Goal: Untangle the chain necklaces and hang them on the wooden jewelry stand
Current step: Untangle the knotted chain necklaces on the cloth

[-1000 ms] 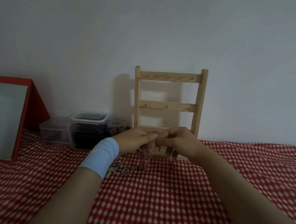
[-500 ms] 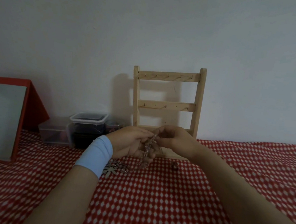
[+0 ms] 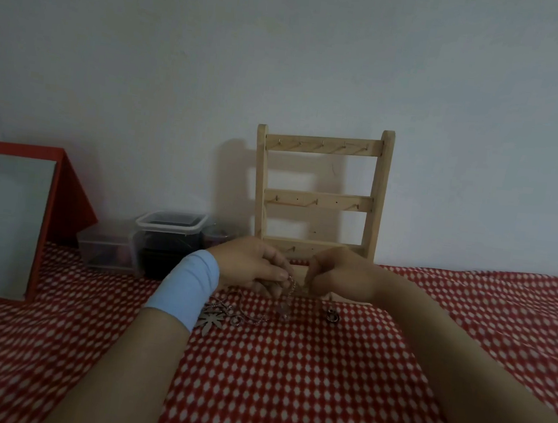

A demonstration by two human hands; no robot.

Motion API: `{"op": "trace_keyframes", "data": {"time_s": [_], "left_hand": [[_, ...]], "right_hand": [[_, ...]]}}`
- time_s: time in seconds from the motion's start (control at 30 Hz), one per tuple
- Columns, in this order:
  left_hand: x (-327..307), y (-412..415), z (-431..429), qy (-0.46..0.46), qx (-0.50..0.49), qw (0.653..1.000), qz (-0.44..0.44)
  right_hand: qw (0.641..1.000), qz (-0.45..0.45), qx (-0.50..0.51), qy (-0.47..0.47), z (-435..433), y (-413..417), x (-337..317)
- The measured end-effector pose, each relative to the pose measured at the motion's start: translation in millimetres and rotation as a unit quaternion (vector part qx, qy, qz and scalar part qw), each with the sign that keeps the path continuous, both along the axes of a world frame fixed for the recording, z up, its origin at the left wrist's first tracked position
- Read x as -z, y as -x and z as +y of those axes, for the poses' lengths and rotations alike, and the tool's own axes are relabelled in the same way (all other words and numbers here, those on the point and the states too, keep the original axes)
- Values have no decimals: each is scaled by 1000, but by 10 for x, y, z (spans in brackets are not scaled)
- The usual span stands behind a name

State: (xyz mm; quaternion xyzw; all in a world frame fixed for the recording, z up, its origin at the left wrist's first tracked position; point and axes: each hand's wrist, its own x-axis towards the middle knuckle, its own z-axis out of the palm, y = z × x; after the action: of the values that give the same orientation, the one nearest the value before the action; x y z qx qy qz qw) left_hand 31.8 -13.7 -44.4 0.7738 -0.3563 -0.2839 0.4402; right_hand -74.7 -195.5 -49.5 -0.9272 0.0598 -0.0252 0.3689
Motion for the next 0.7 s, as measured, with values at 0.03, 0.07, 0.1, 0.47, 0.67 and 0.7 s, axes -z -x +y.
{"op": "trace_keyframes", "data": {"time_s": [0.03,0.07,0.1,0.47,0.67,0.7], "left_hand": [[11,18,-22,9,0,1000,-4],[19,36,-52,21,-6,1000,-10],[22,50,-77,34,-14,999,-16],[38,88,-128,115,-52,992,16],[42,84,-119,115,-60,991,-15],[39,77,-111,111,-56,992,-18]], "right_hand": [[1000,-4,-9,-7,23,-2,5],[1000,-11,-17,-10,41,-11,14],[999,-21,-23,-8,57,-23,21],[980,-82,31,-178,46,13,40],[973,-87,66,-202,110,2,41],[974,-88,66,-198,108,-5,40]]}}
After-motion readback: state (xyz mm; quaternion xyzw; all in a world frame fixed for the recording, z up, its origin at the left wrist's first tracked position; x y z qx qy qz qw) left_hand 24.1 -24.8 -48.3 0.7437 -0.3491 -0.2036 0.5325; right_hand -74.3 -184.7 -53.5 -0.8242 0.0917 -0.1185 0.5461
